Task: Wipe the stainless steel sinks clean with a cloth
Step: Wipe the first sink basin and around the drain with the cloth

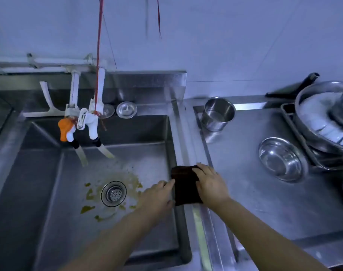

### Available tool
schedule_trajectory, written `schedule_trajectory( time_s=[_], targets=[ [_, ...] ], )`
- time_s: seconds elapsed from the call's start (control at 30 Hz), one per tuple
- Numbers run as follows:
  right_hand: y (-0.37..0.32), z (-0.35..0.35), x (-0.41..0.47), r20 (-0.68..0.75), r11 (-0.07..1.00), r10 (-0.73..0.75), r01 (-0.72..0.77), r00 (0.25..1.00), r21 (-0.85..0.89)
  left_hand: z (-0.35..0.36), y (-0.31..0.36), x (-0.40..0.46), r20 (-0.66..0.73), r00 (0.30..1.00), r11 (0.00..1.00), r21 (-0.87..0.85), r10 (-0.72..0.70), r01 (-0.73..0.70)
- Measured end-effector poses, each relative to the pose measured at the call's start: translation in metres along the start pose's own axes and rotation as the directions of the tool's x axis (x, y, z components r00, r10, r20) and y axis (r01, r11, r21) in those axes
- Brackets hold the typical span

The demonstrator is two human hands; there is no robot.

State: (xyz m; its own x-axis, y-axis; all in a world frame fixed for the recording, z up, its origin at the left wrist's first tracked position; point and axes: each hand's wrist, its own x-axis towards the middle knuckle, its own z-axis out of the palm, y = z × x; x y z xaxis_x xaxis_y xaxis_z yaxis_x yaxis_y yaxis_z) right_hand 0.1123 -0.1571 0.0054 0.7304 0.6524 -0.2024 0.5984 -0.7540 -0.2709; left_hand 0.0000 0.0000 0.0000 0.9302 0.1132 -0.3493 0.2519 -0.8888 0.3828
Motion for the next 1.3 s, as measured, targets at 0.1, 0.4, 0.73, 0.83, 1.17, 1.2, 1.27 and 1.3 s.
schedule_trajectory(
  time_s=[0.1, 0.4, 0.73, 0.83, 1.17, 1.2, 1.27, 1.3],
  targets=[
    [0.009, 0.007, 0.013, -0.003, 0.999, 0.017, -0.016, 1.000, 0.040, 0.005, 0.005, 0.023, -0.016, 0.996, 0.989, -0.119, -0.089, 0.086],
    [0.012, 0.005, 0.020, -0.017, 0.993, 0.015, -0.017, 1.000, -0.121, 0.010, 0.011, 0.059, -0.001, 0.930, 0.749, -0.594, -0.366, 0.294],
    [-0.070, 0.006, 0.024, -0.003, 0.956, -0.290, 0.290, 0.957, 0.035, -0.001, -0.063, -0.004, -0.070, 0.896, 0.584, -0.780, -0.438, 0.224],
    [-0.098, 0.043, 0.020, 0.130, 0.960, -0.277, 0.268, 0.952, 0.080, 0.013, -0.100, -0.027, -0.032, 0.885, 0.558, -0.786, -0.465, 0.264],
    [-0.104, 0.164, -0.002, 0.490, 0.994, -0.051, -0.004, 0.870, 0.110, 0.114, -0.163, -0.044, 0.283, 0.871, 0.668, -0.559, -0.403, 0.491],
    [-0.100, 0.167, 0.000, 0.451, 0.999, -0.044, 0.028, 0.891, 0.044, 0.118, -0.162, -0.038, 0.273, 0.879, 0.682, -0.555, -0.391, 0.476],
    [-0.093, 0.168, 0.004, 0.385, 0.989, -0.060, 0.107, 0.921, -0.100, 0.125, -0.158, -0.030, 0.258, 0.897, 0.703, -0.558, -0.359, 0.442],
    [-0.091, 0.168, 0.004, 0.373, 0.980, -0.064, 0.129, 0.926, -0.150, 0.129, -0.158, -0.028, 0.263, 0.904, 0.702, -0.571, -0.336, 0.427]
  ],
)
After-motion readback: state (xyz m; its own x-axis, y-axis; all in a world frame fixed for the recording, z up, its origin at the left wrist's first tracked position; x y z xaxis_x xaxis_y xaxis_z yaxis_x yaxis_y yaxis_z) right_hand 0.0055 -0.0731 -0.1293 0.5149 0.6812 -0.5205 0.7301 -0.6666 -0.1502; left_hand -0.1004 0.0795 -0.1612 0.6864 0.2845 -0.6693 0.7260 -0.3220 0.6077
